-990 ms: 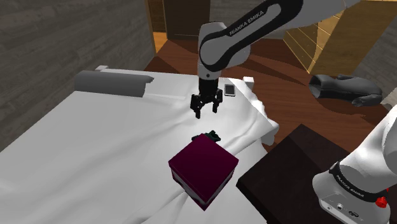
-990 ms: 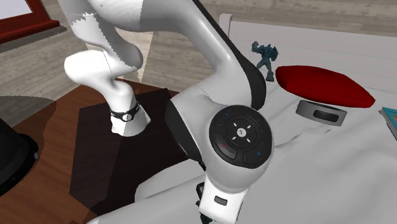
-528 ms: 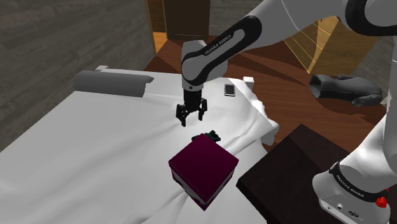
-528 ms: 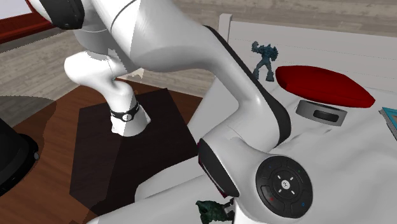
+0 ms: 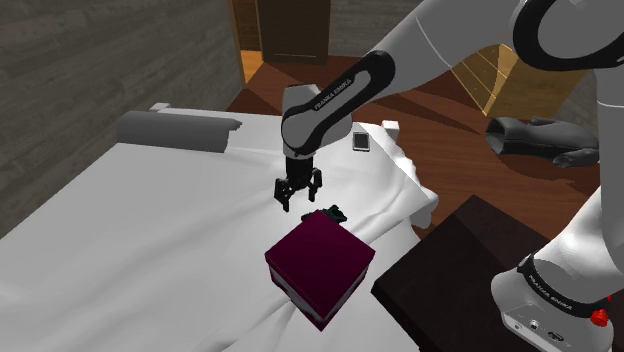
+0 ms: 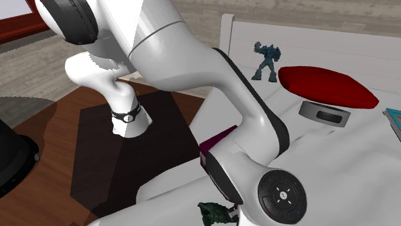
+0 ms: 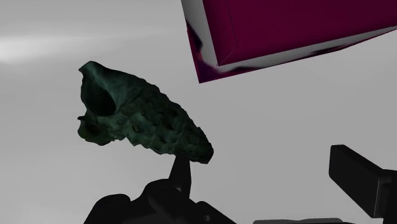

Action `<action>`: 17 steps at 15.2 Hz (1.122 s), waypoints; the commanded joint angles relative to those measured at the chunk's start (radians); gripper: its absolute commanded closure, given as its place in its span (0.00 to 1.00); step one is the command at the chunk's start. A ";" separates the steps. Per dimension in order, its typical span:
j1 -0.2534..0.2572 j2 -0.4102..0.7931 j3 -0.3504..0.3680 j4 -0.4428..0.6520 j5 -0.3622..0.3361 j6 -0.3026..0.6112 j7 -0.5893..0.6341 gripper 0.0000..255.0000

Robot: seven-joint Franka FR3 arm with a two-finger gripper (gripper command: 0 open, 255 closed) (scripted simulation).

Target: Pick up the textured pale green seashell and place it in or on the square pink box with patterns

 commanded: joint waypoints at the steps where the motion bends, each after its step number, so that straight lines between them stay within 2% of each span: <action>1: 0.001 0.003 0.000 -0.003 0.000 0.007 0.000 0.00; 7: 0.001 0.003 0.000 -0.003 0.000 0.007 0.000 0.00; 8: 0.001 0.003 0.000 -0.003 0.000 0.007 0.000 1.00; 17: 0.001 0.003 0.000 -0.003 0.000 0.007 0.000 1.00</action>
